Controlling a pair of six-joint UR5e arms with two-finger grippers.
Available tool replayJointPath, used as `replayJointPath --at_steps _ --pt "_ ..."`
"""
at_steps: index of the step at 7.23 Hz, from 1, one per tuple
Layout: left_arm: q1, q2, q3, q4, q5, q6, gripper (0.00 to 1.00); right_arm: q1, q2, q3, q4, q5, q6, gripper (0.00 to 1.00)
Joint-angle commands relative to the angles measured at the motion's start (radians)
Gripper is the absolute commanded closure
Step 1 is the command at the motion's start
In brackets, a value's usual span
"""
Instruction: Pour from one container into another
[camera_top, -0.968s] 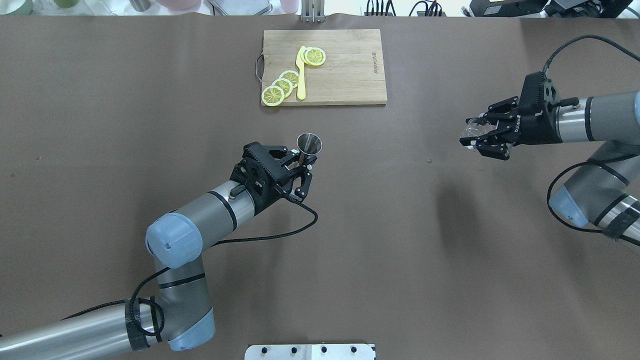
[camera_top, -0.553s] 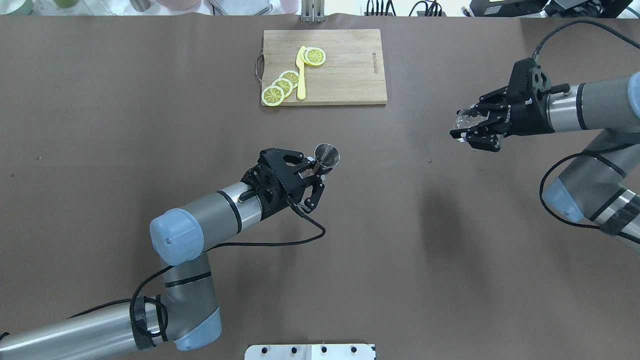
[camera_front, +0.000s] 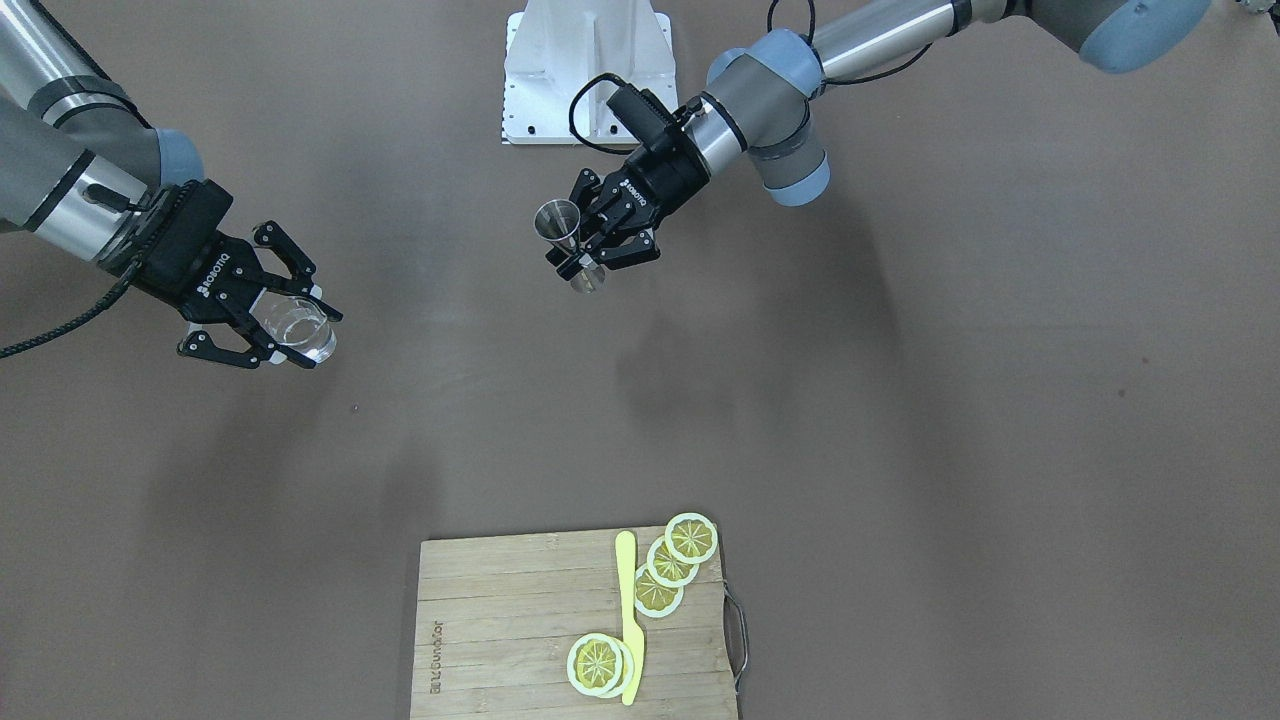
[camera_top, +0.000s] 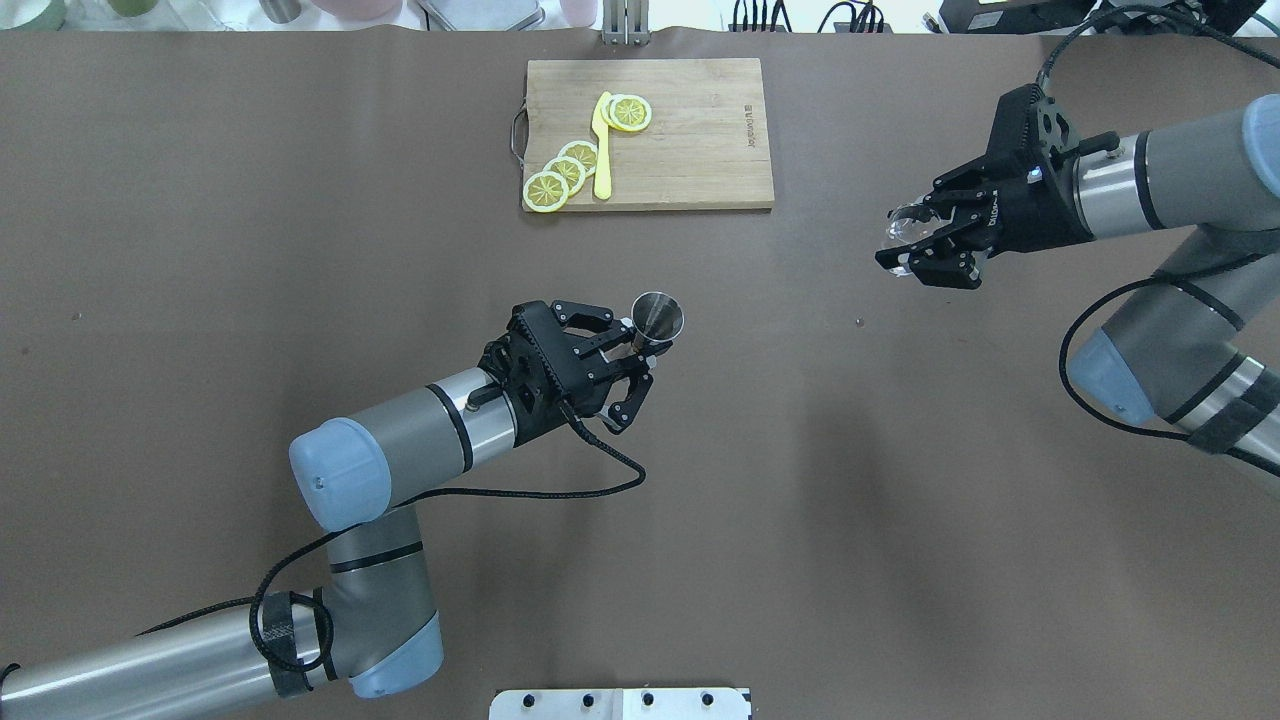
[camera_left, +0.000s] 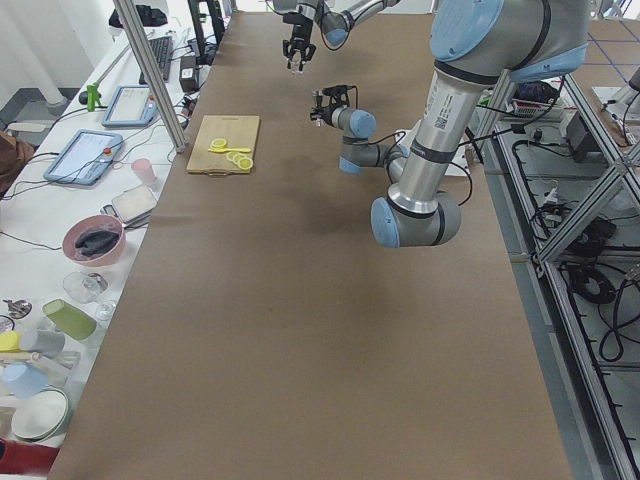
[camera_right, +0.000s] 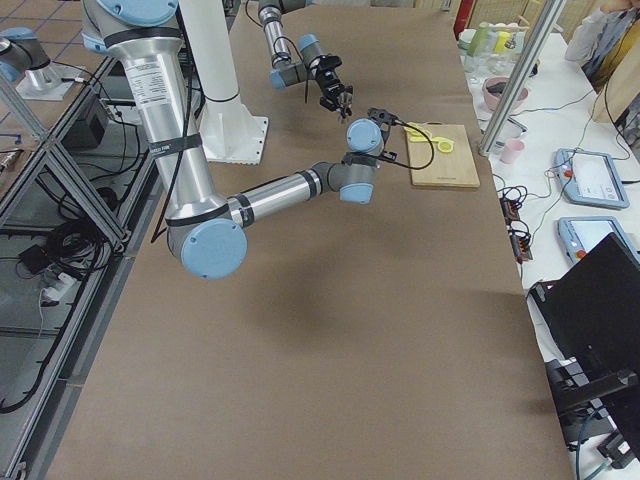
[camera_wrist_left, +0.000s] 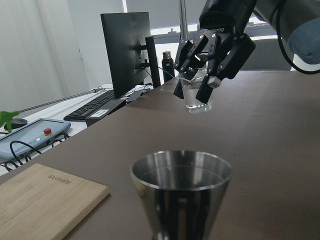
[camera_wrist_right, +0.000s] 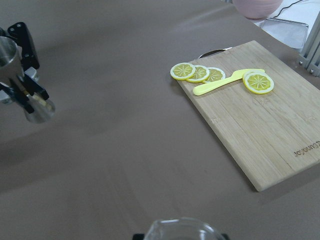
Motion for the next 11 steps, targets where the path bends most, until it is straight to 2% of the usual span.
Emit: replayJointPath --at_steps 1,3,4,7,10,11 --pt "0.0 0.0 0.0 -0.005 -0.001 0.002 1.0 0.001 0.009 0.029 -0.02 0.062 -0.002 1.0" --pt "0.001 0.0 0.003 -0.004 -0.001 0.002 1.0 0.004 0.043 0.048 -0.037 0.097 -0.029 1.0" --pt "0.001 0.0 0.001 -0.005 -0.001 0.0 1.0 0.002 0.066 0.06 -0.08 0.106 -0.104 1.0" --pt "-0.002 0.0 0.003 -0.005 -0.001 0.0 1.0 -0.025 0.101 0.162 -0.274 0.1 -0.169 1.0" --pt "-0.009 -0.003 0.004 -0.005 -0.015 0.0 1.0 -0.059 0.187 0.186 -0.419 0.08 -0.203 1.0" --pt "-0.011 -0.003 0.003 -0.005 -0.017 -0.003 1.0 -0.084 0.21 0.184 -0.457 0.05 -0.203 1.0"
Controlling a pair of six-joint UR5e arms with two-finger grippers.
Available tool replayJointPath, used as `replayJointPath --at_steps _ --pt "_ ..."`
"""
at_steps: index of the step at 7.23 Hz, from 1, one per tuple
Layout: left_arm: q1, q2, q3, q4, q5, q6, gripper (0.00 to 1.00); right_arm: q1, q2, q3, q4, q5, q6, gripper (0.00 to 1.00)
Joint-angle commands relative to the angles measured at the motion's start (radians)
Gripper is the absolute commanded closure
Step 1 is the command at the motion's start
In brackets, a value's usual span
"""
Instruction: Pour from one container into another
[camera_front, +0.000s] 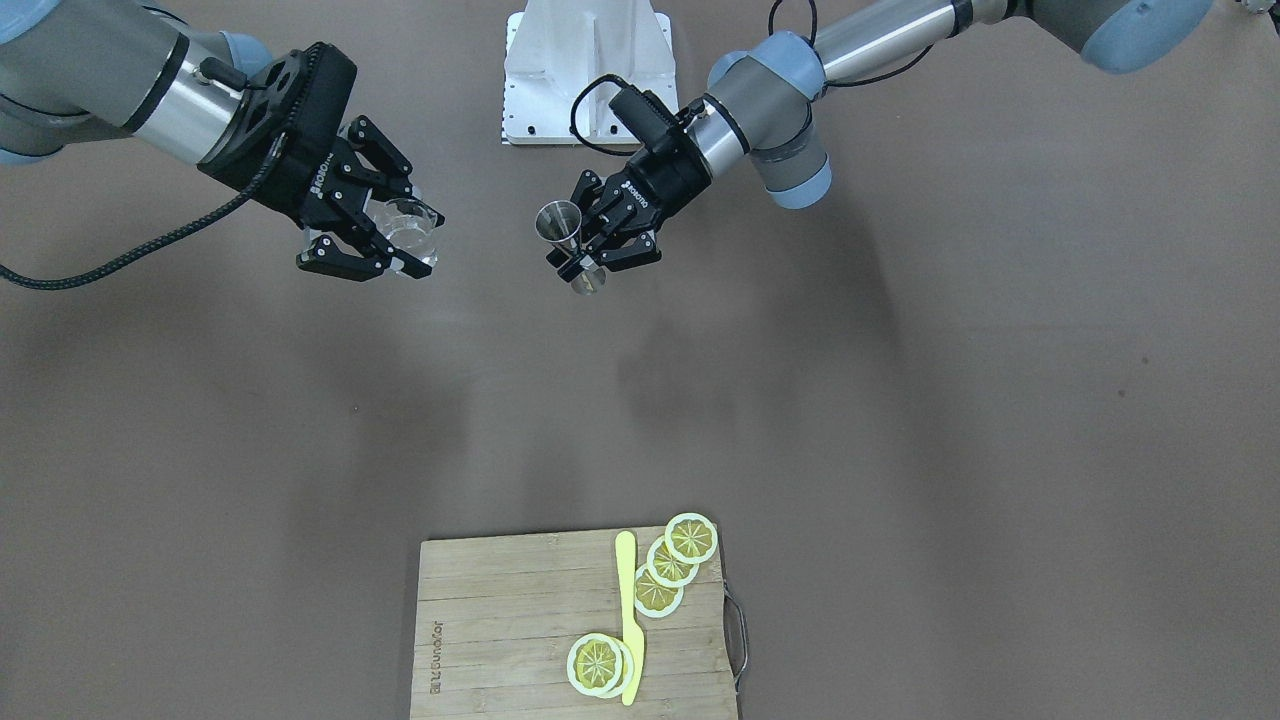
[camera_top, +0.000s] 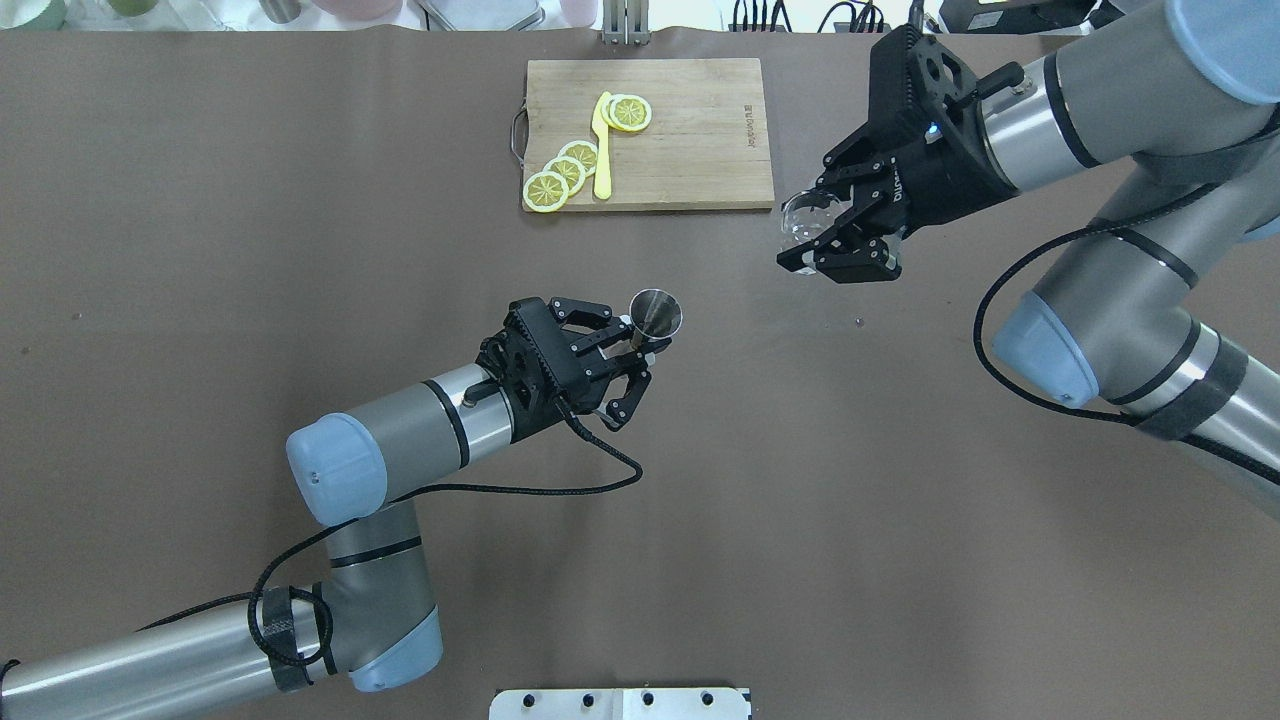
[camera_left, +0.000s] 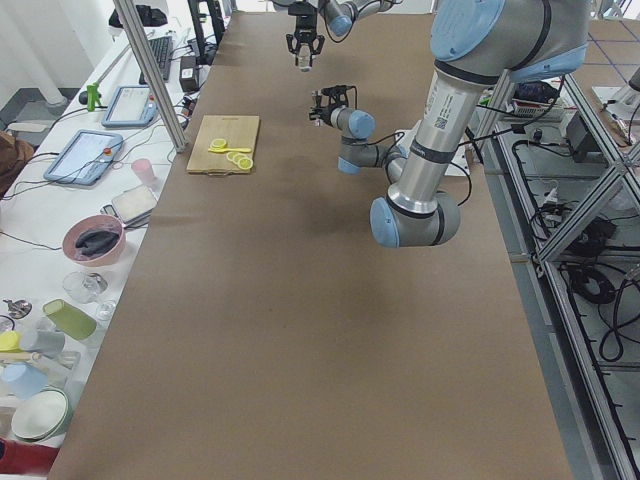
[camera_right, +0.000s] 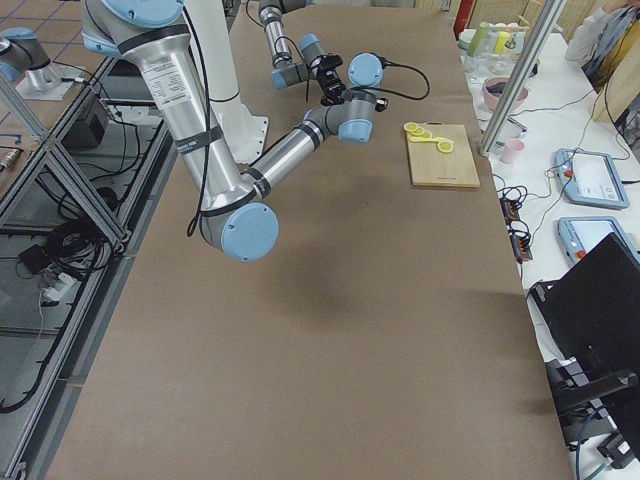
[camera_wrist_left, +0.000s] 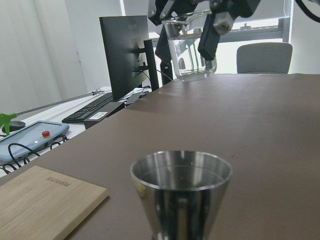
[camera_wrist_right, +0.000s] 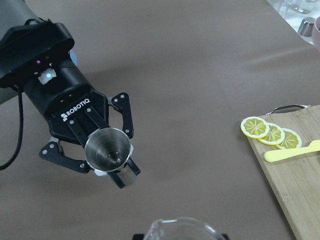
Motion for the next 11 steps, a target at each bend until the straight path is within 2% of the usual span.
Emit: replayJointPath --at_steps 1,5,11 --pt "-0.004 -0.001 -0.001 0.0 -0.005 -0.004 1.0 -0.042 0.062 0.003 -0.103 -0.034 -0.011 1.0" --pt "-0.008 -0.002 0.001 0.0 -0.007 -0.01 1.0 -0.096 0.093 0.009 -0.242 -0.075 -0.092 1.0" --pt "-0.01 -0.001 0.005 0.002 -0.005 -0.007 1.0 -0.111 0.108 0.089 -0.452 -0.115 -0.2 1.0"
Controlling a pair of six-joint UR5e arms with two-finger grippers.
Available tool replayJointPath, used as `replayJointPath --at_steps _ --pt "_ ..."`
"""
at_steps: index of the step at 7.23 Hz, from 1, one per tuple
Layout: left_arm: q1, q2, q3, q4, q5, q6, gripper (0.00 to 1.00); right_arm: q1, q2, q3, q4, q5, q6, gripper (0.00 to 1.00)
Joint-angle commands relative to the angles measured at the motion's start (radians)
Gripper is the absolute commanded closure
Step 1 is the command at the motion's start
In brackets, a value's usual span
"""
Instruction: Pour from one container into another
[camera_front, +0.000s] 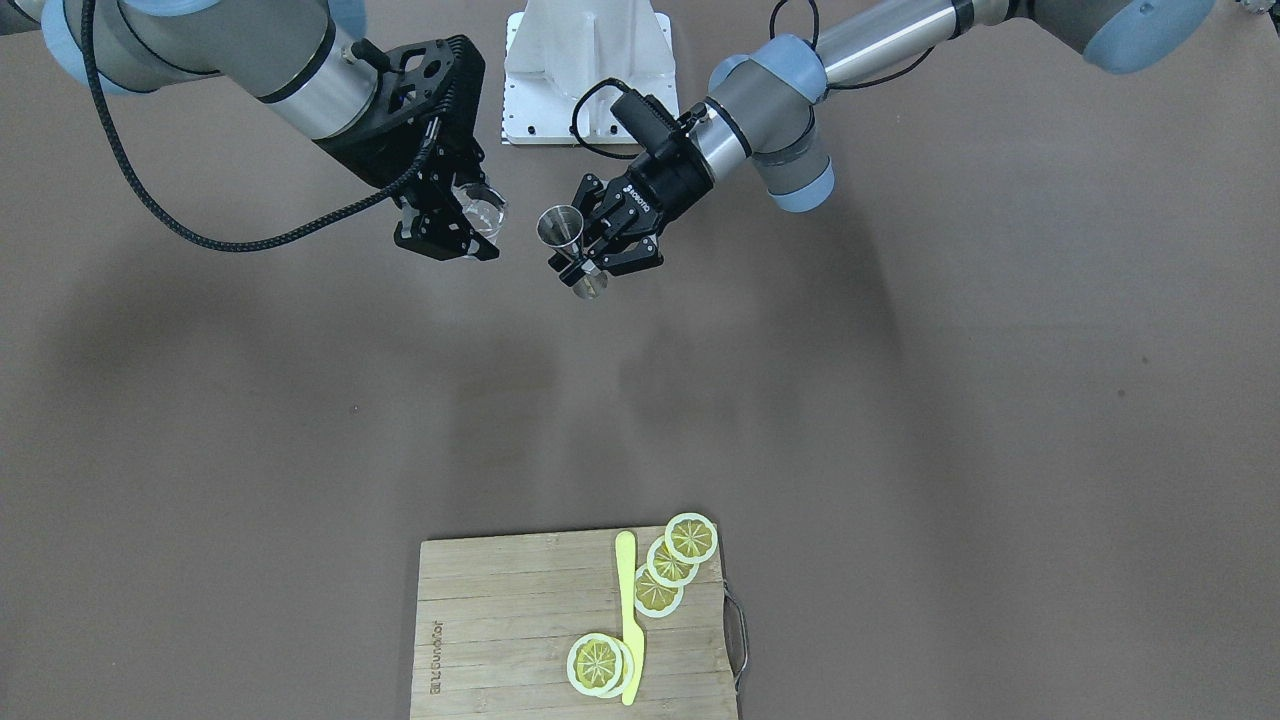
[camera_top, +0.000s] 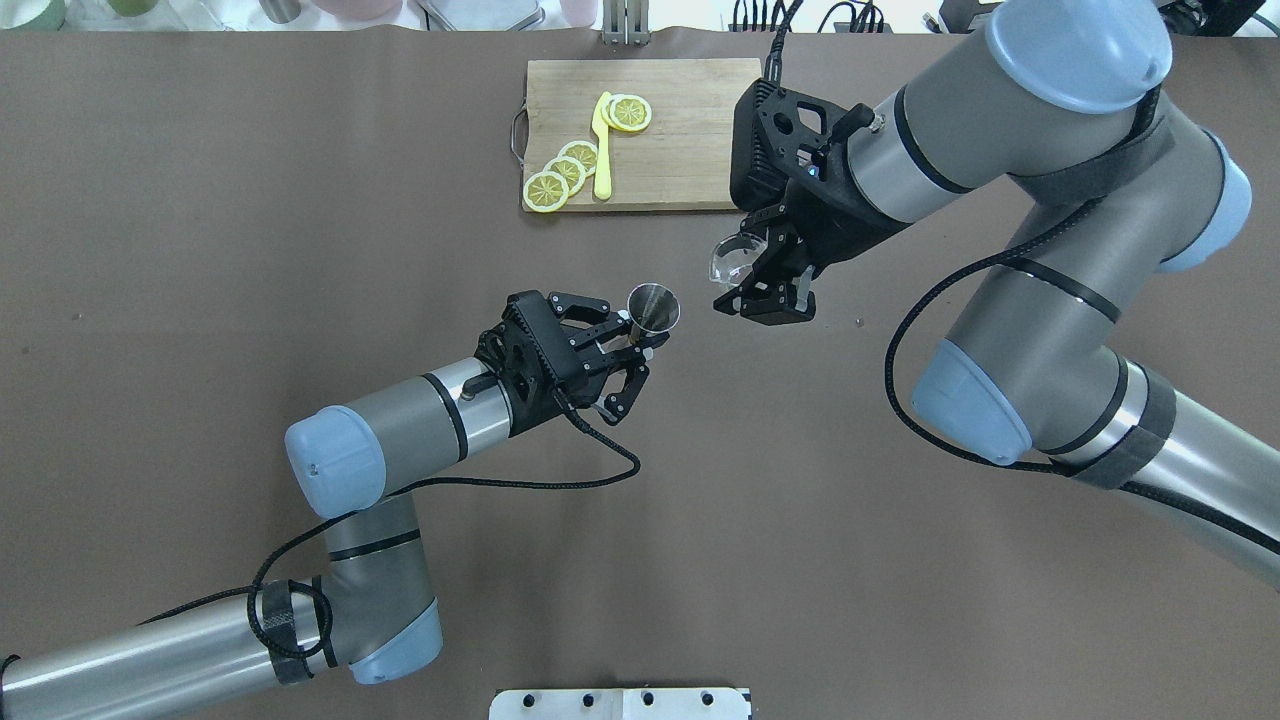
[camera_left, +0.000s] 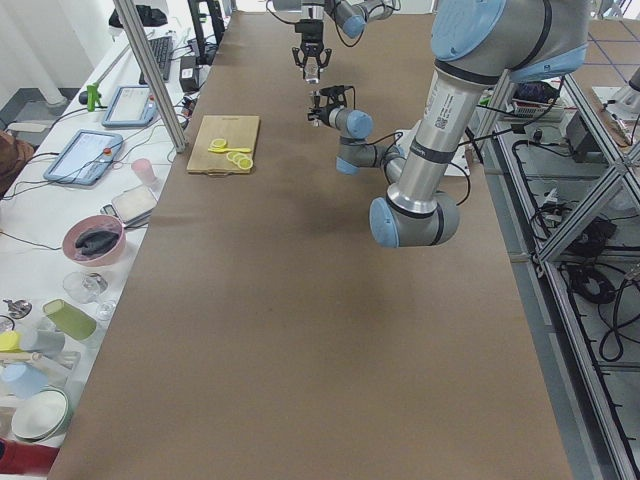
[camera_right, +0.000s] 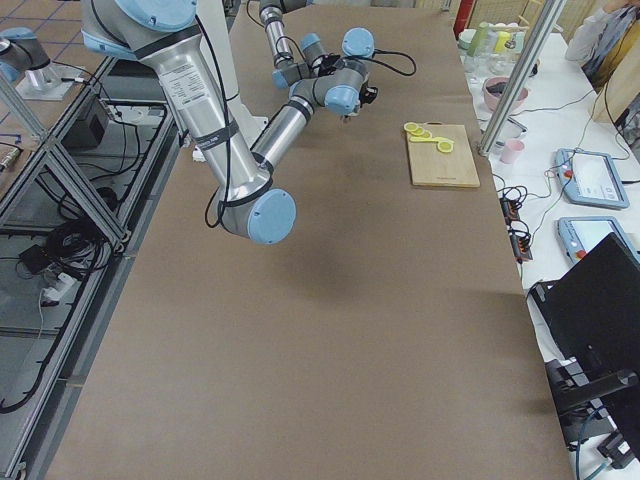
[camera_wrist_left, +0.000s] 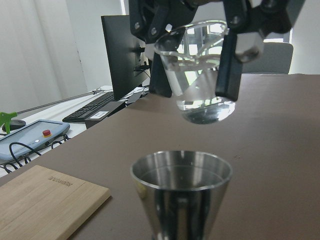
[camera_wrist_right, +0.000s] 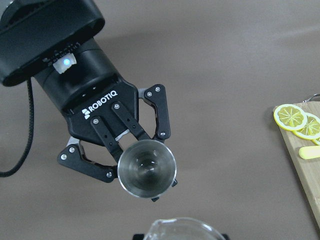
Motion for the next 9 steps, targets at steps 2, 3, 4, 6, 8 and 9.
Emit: replayJointPath --at_steps 2,3,4,6,8,9 --pt "-0.001 0.0 0.002 0.0 0.002 0.002 1.0 -0.028 0.023 0.015 -0.1 -0.04 -0.009 1.0" --pt "-0.001 0.0 0.002 0.0 0.004 0.0 1.0 -0.035 0.032 0.018 -0.12 -0.052 -0.009 1.0" --pt "-0.007 0.0 0.002 0.0 0.004 0.002 1.0 -0.043 0.04 0.034 -0.164 -0.066 -0.009 1.0" --pt "-0.035 0.0 0.002 0.001 0.002 0.0 1.0 -0.049 0.051 0.051 -0.218 -0.078 -0.04 1.0" --pt "-0.036 0.0 0.003 0.005 -0.001 0.0 1.0 -0.068 0.075 0.061 -0.272 -0.115 -0.096 1.0" --pt "-0.036 0.002 0.006 0.005 -0.002 0.0 1.0 -0.078 0.083 0.061 -0.287 -0.131 -0.103 1.0"
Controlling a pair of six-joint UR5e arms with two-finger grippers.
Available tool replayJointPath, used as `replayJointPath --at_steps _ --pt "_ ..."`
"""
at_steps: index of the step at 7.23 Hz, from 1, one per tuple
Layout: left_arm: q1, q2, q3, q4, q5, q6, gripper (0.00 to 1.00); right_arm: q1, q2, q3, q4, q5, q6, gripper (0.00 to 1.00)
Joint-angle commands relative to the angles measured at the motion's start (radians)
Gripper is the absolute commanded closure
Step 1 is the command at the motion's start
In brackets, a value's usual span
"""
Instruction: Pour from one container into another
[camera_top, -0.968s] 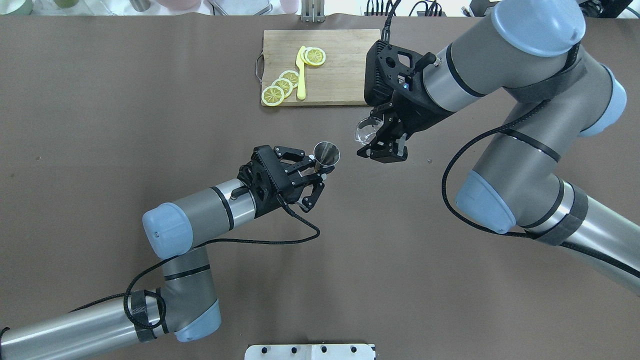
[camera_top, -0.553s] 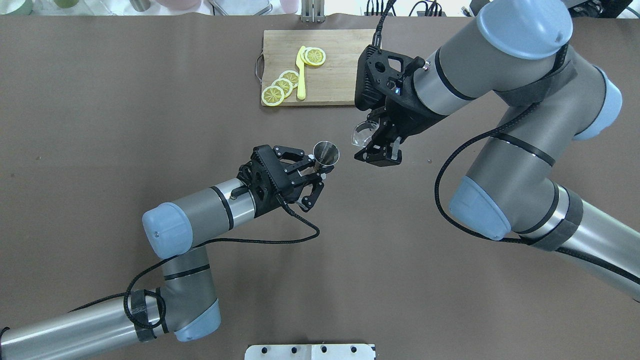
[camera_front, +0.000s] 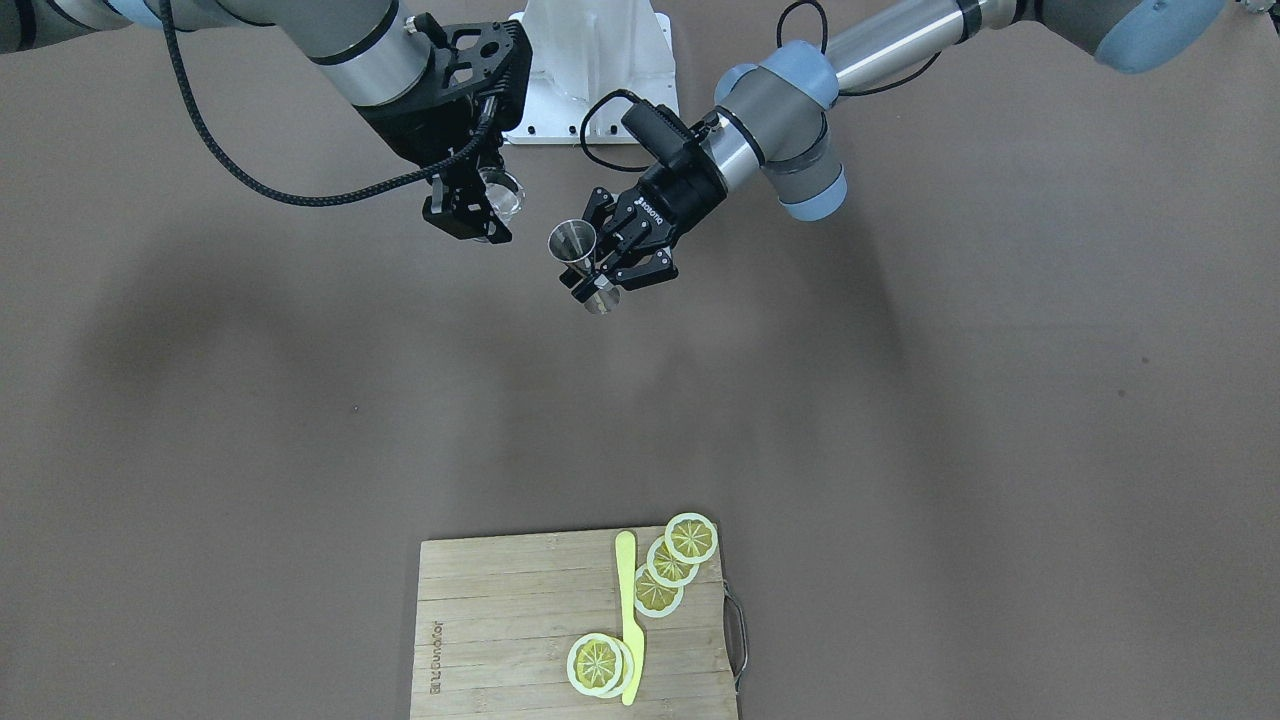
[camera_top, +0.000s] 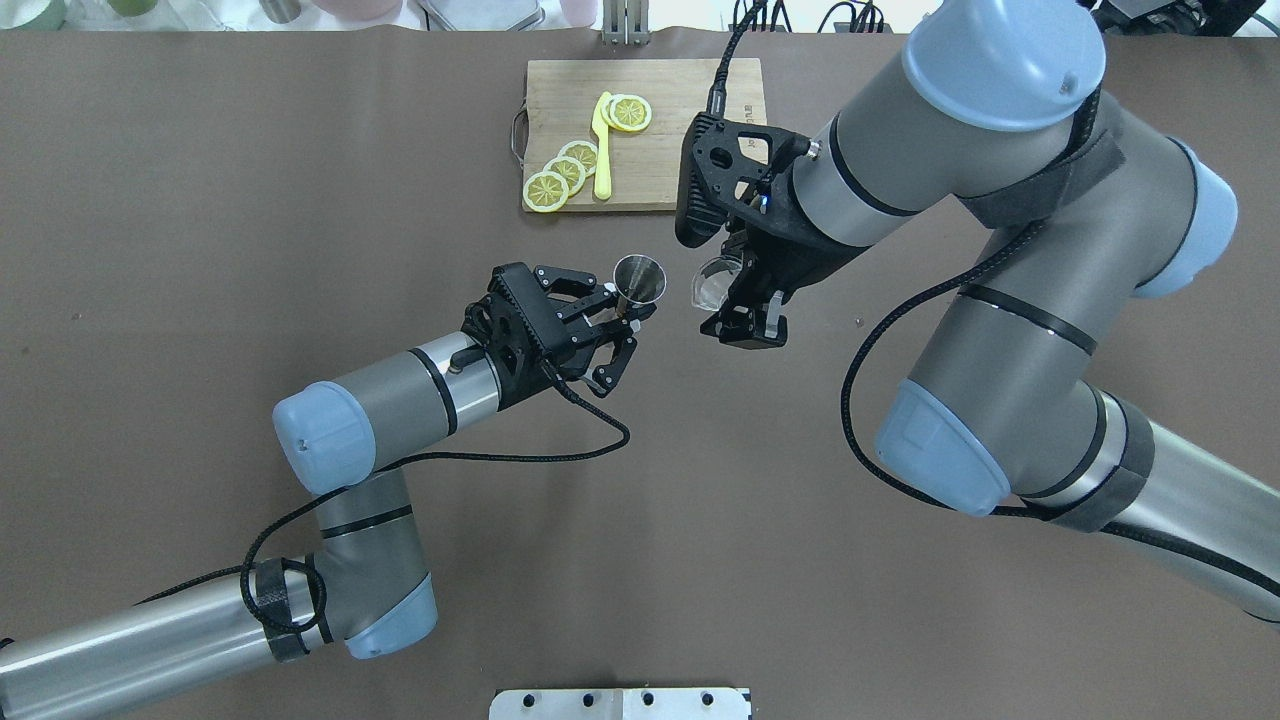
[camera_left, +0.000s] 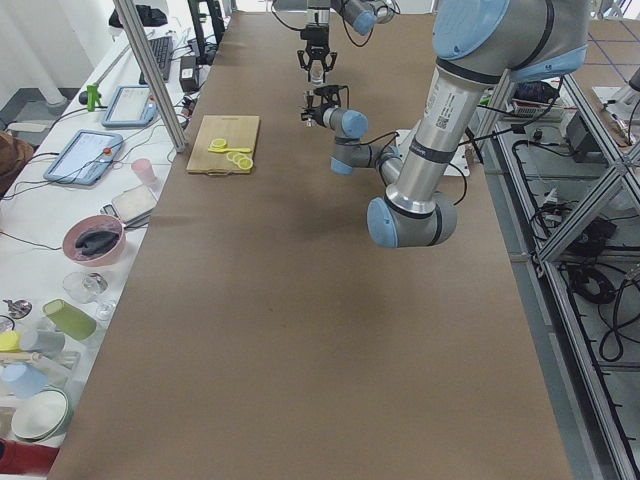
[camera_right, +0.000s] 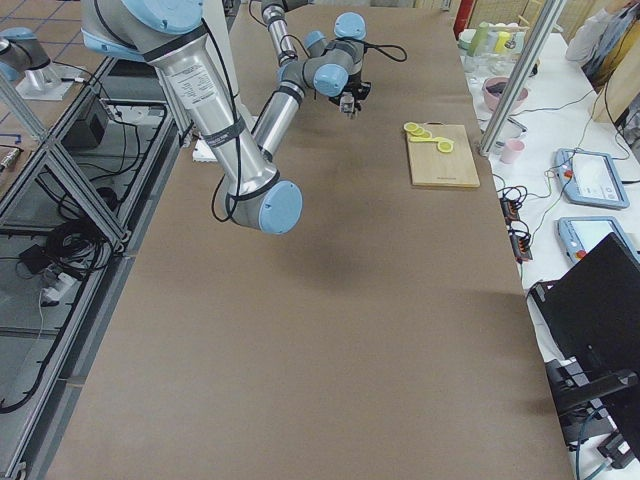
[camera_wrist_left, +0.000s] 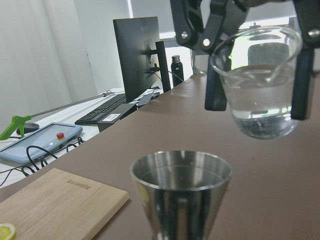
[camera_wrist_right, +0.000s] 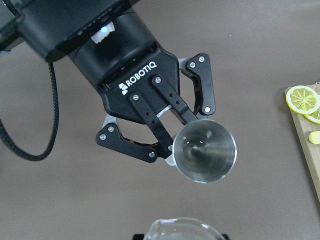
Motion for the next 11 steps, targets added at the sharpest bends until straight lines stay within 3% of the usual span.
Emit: replayJointPath --at_steps 1,11 --pt "0.001 0.001 0.007 0.001 -0.008 0.002 1.0 -0.02 0.015 0.003 -0.036 -0.028 -0.022 1.0" --pt "-0.044 0.009 0.001 -0.013 -0.097 0.005 1.0 -0.031 0.055 0.003 -0.127 -0.041 -0.091 1.0"
